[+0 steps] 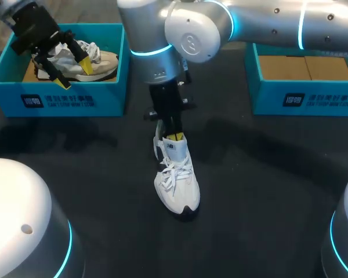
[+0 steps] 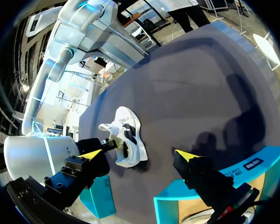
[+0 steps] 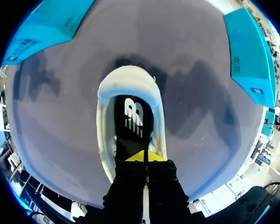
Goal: Take the shoe out of the shoebox, open the shoe tongue, remove and reinsert the insole, then place the shoe into the shoebox
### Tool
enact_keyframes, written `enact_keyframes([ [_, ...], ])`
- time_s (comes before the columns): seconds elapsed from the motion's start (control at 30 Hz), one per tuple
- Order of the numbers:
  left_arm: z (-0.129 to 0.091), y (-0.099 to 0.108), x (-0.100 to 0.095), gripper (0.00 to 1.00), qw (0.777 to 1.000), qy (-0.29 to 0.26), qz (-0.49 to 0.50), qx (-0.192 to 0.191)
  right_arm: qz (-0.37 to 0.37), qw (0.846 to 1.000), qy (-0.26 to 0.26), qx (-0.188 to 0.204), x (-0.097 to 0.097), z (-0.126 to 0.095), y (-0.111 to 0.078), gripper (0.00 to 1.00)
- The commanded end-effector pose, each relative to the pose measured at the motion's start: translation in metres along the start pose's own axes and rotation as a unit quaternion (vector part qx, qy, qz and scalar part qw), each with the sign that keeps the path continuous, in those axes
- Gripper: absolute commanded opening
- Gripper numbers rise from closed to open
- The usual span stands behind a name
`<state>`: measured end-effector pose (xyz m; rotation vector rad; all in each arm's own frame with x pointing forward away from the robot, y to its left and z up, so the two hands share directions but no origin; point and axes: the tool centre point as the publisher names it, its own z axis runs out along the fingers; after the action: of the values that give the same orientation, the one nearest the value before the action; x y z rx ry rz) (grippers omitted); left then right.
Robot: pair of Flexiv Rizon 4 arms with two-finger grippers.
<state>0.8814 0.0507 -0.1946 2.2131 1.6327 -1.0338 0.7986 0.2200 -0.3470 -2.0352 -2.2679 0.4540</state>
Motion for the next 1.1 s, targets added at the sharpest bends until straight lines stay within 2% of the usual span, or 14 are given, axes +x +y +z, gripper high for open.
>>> enact_keyframes([
  [0.03,0.0,-0.001,0.0,1.0,1.0,0.001,0.0,0.0,0.003,1.0,0.004,0.001,-0.002,0.004,-0.002,0.0],
  [0.2,0.0,-0.001,0.0,1.0,1.0,0.001,0.0,0.0,0.002,1.0,0.007,0.005,0.003,0.005,-0.006,0.0],
  [0.23,0.0,-0.001,0.0,1.0,1.0,0.001,0.0,0.0,0.003,1.0,0.01,0.007,0.003,0.006,-0.006,0.16],
  [0.27,0.0,-0.001,0.0,1.0,1.0,0.001,0.0,0.0,0.003,1.0,0.01,0.008,0.004,0.007,-0.006,0.36],
  [0.4,0.0,-0.001,0.0,1.0,1.0,0.001,0.0,0.0,0.009,1.0,0.012,0.009,0.004,0.009,-0.006,0.44],
  [0.43,0.0,-0.001,0.0,1.0,1.0,0.001,0.0,0.0,0.01,1.0,0.013,0.009,0.004,0.009,-0.007,0.49],
  [0.47,0.0,-0.001,0.0,1.0,1.0,0.001,0.0,0.0,0.011,1.0,0.012,0.009,0.004,0.009,-0.007,0.79],
  [0.63,0.0,-0.001,0.0,1.0,1.0,0.001,0.0,0.0,0.009,1.0,0.011,0.01,0.006,0.01,-0.006,0.91],
  [0.67,0.0,-0.001,0.0,1.0,1.0,0.001,0.0,0.0,0.008,1.0,0.012,0.01,0.006,0.011,-0.006,1.0],
  [1.1,0.0,-0.001,0.0,1.0,1.0,0.001,0.0,0.0,0.014,1.0,0.009,-0.003,0.01,0.001,-0.011,1.0],
])
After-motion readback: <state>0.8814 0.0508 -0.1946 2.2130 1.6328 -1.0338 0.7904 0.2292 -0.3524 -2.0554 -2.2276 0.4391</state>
